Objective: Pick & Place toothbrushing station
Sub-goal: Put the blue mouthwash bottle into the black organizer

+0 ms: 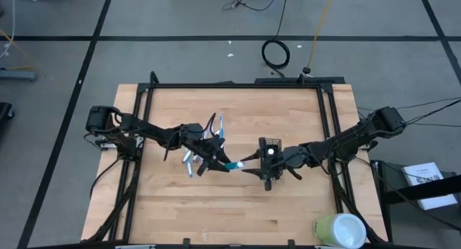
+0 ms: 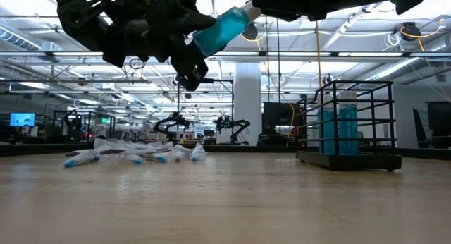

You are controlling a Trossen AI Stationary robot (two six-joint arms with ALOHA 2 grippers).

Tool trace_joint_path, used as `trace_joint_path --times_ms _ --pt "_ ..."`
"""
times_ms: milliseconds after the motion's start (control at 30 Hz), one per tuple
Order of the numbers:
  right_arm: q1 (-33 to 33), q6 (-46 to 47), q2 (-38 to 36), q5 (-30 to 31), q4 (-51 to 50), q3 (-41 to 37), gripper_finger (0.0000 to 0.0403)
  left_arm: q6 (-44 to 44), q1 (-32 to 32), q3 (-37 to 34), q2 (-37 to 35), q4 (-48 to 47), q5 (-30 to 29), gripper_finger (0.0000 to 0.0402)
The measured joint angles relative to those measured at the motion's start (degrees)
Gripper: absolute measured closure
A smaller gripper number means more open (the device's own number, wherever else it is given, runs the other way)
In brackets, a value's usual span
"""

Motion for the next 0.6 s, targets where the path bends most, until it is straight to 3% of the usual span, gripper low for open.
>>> trace_joint_path --times_ms 300,600 --pt "-0.3 0.6 0.0 -0.3 -1.3 0.0 0.0246 -5.8 0.0 0.0 0.0 -0.2 1.2 0.0252" --pt "-0.3 0.5 0.0 -0.5 -2.4 0.0 0.0246 -5.9 -1.1 0.7 0.0 -0.2 1.0 0.0252"
